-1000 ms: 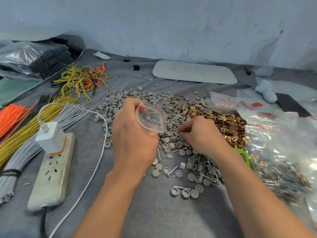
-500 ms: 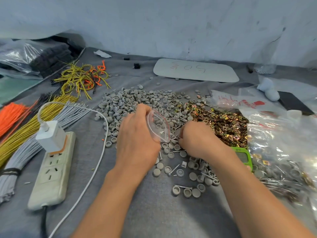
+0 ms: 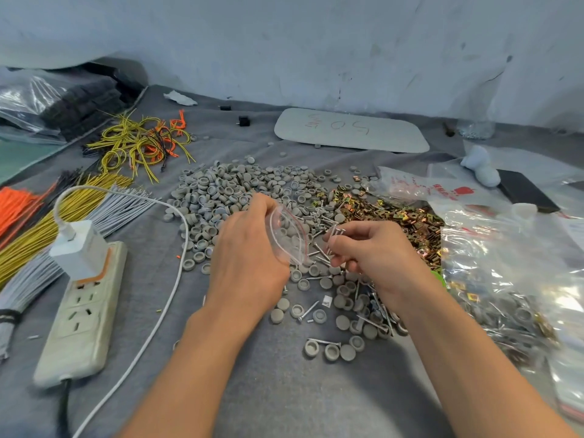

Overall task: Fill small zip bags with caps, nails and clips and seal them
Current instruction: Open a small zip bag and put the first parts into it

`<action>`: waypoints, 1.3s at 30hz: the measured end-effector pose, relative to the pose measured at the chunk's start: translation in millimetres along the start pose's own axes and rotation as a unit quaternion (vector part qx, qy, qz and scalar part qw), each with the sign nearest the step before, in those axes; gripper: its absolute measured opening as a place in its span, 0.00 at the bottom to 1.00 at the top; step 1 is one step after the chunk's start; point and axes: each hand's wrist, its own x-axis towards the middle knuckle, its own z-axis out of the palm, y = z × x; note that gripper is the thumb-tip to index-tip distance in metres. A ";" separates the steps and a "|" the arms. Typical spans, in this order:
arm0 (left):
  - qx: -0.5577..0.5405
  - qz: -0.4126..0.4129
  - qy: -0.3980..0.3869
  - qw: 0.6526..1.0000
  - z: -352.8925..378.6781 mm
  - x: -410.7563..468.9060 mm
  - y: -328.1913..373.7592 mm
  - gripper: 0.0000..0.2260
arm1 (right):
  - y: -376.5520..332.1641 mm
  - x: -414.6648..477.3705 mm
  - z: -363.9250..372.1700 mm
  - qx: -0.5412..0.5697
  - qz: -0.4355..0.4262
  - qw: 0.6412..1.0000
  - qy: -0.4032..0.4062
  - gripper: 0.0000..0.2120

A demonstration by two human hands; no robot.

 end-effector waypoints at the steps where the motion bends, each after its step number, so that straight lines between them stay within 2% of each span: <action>1: 0.001 0.000 -0.009 1.000 0.5 -0.3 0.5 0.23 | -0.2 -2.1 -2.4 0.051 0.012 0.998 -0.019 0.03; 4: -0.002 0.005 -0.019 1.000 2.6 -0.6 3.8 0.21 | -2.3 -6.4 -7.2 0.121 0.018 0.991 -0.051 0.03; 12: -0.007 0.016 -0.033 0.999 4.4 -4.2 7.9 0.22 | -7.6 -15.6 -12.0 0.171 -0.001 0.984 -0.049 0.03; 19: -0.051 0.034 -0.068 0.996 8.1 -4.7 15.4 0.24 | -27.2 -24.8 1.7 0.023 -0.092 0.996 0.002 0.05; 26: -0.089 0.036 -0.064 0.993 6.3 -5.7 15.1 0.24 | -37.0 -20.6 22.4 -0.132 -0.097 0.986 0.013 0.05; 30: -0.099 0.032 -0.069 0.992 1.7 -4.1 11.0 0.22 | -40.0 -21.5 23.6 -0.149 -0.100 0.984 -0.024 0.04; 34: -0.119 0.018 -0.052 0.991 -2.5 -1.3 6.9 0.21 | -42.8 -19.5 23.1 -0.145 -0.124 0.980 -0.064 0.09; 39: -0.182 -0.001 -0.037 0.983 -8.2 -1.8 5.9 0.19 | -47.4 -21.6 18.2 -0.104 -0.150 0.981 -0.071 0.14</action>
